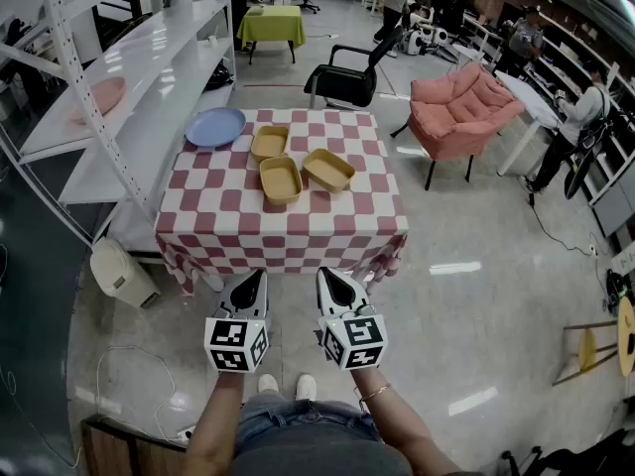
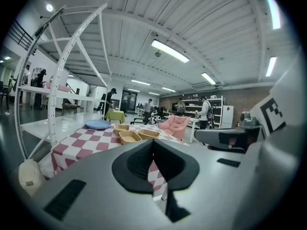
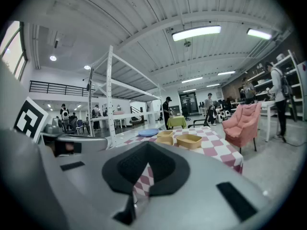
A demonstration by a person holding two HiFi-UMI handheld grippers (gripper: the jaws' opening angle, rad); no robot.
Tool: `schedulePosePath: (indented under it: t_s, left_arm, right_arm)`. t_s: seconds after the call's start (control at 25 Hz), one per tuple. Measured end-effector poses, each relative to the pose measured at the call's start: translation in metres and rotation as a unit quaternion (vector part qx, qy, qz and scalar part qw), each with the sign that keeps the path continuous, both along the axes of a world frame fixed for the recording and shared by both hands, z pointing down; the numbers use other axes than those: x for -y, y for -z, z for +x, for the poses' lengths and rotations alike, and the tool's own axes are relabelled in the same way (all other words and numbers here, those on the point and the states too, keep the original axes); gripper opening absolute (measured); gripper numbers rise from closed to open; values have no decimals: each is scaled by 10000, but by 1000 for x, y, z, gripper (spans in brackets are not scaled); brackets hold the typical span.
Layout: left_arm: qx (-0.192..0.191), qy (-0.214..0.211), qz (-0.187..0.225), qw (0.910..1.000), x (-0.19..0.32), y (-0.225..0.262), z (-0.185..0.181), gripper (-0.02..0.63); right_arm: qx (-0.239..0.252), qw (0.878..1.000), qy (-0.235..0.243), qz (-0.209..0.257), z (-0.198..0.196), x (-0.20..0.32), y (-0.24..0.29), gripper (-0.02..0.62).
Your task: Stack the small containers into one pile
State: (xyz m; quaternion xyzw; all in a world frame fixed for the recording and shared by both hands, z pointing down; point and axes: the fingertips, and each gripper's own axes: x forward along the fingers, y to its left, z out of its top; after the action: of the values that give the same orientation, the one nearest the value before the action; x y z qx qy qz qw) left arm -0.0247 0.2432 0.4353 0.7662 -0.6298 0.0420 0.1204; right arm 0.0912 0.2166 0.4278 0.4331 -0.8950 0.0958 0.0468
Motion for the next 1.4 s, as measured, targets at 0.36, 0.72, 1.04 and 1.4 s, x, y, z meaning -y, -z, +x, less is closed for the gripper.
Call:
schedulePosePath:
  t_s: [0.36, 0.72, 1.04, 1.4]
  left_arm:
    - [-32, 117, 131, 9998, 6, 8, 0, 17]
    - [-55, 219, 43, 9997, 6, 3, 2, 17]
    - [-72, 379, 51, 9992, 2, 1, 6, 17]
    - [-7, 509, 99, 9987, 2, 5, 10, 17]
  right_arm:
    - [-7, 9999, 91, 106, 2, 4, 4, 8]
    - [16, 9996, 257, 78, 1, 4, 0, 9]
    - [107, 9996, 266, -35, 12, 4, -6, 9]
    - [133, 9996, 258, -33, 23, 7, -7, 9]
